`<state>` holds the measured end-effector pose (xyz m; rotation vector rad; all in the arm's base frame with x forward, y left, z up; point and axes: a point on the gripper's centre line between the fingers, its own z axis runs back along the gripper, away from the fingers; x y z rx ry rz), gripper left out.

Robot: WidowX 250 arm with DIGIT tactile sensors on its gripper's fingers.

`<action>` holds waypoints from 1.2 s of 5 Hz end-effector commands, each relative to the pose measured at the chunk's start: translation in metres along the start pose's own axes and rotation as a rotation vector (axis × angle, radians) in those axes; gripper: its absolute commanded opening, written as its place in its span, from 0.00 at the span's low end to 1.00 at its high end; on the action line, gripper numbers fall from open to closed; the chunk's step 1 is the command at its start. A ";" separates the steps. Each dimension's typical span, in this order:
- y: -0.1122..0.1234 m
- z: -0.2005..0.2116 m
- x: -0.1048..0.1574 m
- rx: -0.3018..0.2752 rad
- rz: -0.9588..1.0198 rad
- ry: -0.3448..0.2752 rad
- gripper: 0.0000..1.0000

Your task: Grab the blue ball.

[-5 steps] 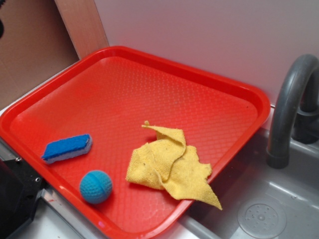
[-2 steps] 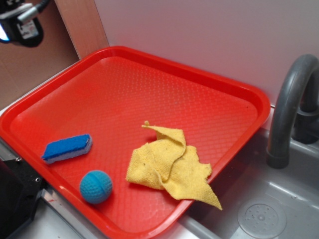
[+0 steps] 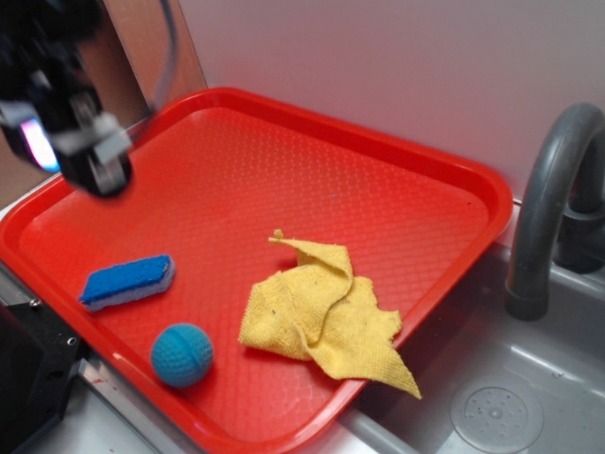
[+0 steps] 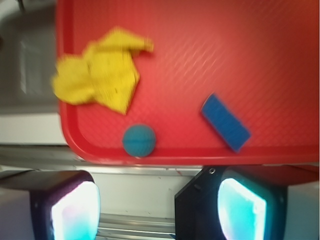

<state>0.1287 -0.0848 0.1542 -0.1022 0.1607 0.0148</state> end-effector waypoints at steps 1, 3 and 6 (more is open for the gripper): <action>-0.017 -0.058 0.018 -0.026 -0.014 0.082 1.00; -0.018 -0.105 0.037 -0.003 -0.076 0.187 1.00; -0.018 -0.124 0.030 0.011 -0.184 0.264 1.00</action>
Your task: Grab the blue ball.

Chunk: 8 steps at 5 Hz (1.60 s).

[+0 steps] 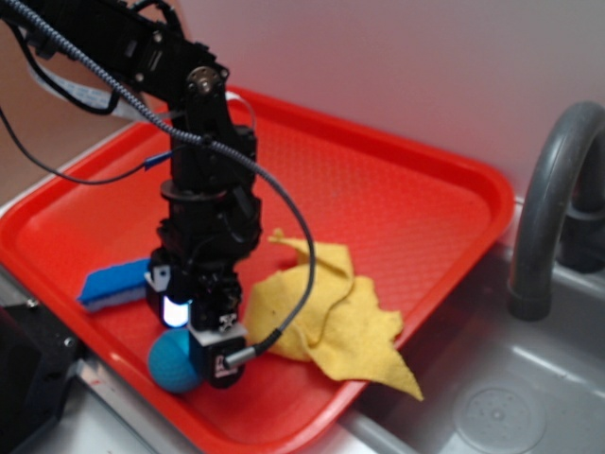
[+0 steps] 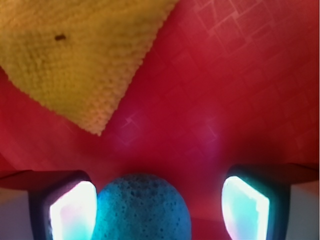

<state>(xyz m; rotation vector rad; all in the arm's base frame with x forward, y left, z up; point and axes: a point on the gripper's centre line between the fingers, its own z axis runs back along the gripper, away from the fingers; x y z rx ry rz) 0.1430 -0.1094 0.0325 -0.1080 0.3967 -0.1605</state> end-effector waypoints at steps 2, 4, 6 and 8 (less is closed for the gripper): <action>-0.005 0.000 0.000 0.078 0.034 0.008 0.00; 0.029 0.062 0.009 0.056 0.235 -0.084 0.00; 0.080 0.160 0.019 -0.064 0.425 -0.287 0.00; 0.059 0.201 -0.033 -0.017 0.247 -0.583 0.00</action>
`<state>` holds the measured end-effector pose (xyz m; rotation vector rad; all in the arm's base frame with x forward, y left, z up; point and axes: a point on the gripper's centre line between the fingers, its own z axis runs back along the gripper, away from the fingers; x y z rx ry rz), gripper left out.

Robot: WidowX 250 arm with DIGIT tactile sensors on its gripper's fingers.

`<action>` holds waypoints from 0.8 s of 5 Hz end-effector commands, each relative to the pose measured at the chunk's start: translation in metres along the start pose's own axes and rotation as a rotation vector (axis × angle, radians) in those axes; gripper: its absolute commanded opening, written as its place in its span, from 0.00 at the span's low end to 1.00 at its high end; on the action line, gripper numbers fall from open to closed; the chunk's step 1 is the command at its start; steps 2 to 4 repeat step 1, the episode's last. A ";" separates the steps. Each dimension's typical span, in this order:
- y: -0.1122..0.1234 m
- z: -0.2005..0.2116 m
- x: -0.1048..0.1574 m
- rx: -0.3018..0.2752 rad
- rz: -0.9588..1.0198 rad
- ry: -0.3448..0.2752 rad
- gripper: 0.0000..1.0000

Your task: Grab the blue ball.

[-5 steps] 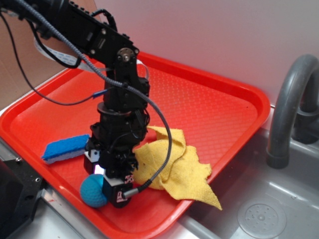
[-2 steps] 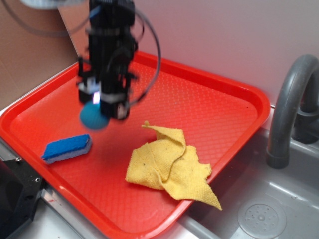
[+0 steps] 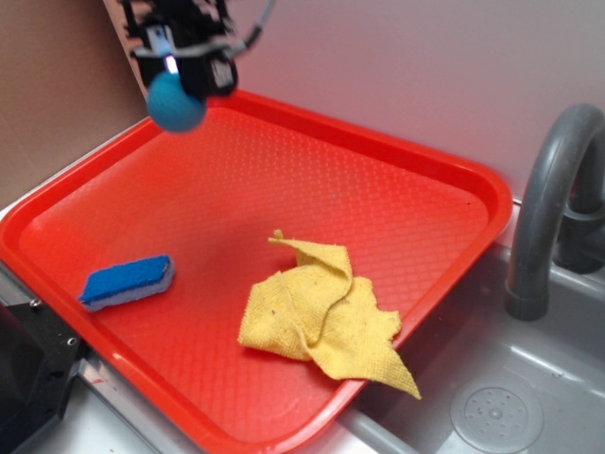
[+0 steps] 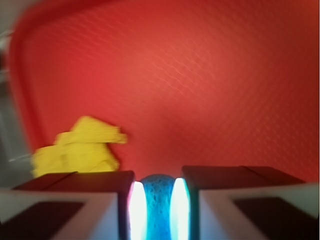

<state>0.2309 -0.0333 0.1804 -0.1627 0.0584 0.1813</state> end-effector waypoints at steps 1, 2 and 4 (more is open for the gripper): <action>0.012 0.034 -0.023 0.004 -0.120 -0.225 0.00; 0.012 0.034 -0.023 0.004 -0.120 -0.225 0.00; 0.012 0.034 -0.023 0.004 -0.120 -0.225 0.00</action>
